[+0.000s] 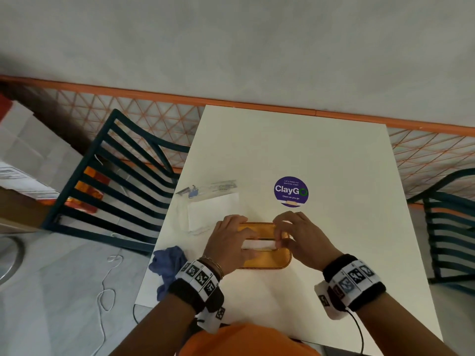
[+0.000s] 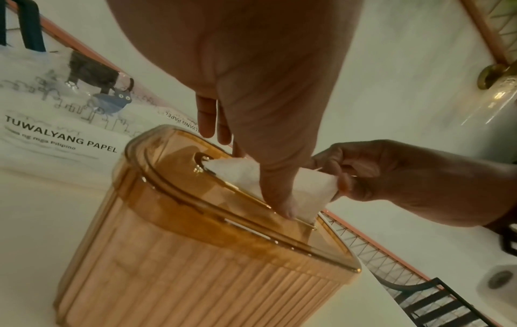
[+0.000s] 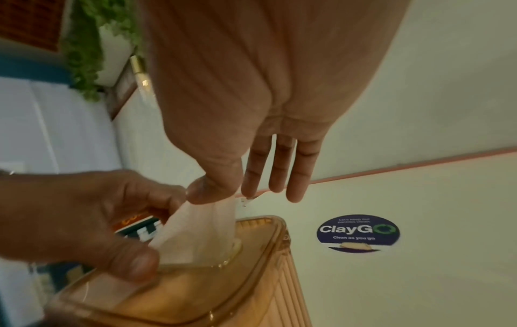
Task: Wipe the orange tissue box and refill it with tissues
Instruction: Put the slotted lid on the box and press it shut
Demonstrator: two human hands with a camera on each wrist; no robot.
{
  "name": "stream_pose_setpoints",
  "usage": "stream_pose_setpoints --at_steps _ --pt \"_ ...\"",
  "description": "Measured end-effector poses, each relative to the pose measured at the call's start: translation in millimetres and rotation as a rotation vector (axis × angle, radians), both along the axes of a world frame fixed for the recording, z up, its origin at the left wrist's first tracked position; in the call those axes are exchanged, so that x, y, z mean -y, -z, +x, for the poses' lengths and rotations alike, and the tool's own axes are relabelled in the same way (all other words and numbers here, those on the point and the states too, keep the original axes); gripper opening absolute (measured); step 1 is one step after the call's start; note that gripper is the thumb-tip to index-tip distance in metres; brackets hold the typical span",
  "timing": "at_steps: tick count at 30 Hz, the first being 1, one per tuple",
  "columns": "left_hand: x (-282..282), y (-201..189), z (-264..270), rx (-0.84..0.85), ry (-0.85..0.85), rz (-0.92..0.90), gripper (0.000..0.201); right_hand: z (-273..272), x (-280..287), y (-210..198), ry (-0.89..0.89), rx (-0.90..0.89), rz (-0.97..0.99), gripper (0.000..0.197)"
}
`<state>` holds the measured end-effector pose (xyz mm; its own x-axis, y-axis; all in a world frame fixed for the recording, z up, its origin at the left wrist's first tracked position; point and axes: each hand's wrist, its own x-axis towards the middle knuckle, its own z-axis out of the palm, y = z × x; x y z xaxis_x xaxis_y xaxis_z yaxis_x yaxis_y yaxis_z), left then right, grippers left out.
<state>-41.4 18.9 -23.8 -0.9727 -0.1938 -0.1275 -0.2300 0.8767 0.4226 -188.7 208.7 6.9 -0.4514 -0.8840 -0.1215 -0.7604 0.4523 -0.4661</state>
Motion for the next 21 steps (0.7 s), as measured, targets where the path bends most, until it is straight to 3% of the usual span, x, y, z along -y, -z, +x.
stream_pose_setpoints --at_steps 7,10,13,15,18,21 --pt "19.1 -6.6 -0.8 0.049 -0.011 -0.01 0.038 -10.1 -12.0 1.3 0.118 0.117 -0.011 0.018" --pt "25.1 -12.2 -1.9 0.058 0.002 -0.005 0.04 -2.0 -1.7 0.1 0.067 0.127 0.048 0.039" --pt "29.9 -22.7 -4.1 0.106 0.028 -0.028 0.038 1.5 11.3 -2.3 0.068 0.046 0.073 0.021" --pt "37.3 -30.3 -0.8 0.139 -0.036 -0.015 0.03 -0.8 13.6 -5.6 0.121 0.056 0.064 0.016" --pt "48.5 -36.0 9.5 0.097 -0.205 0.155 0.019 -5.0 10.1 -8.9 0.153 0.106 0.053 0.017" --pt "49.6 -37.5 21.8 0.05 -0.354 0.311 0.023 -9.6 -0.2 -7.5 0.28 0.236 0.004 0.026"
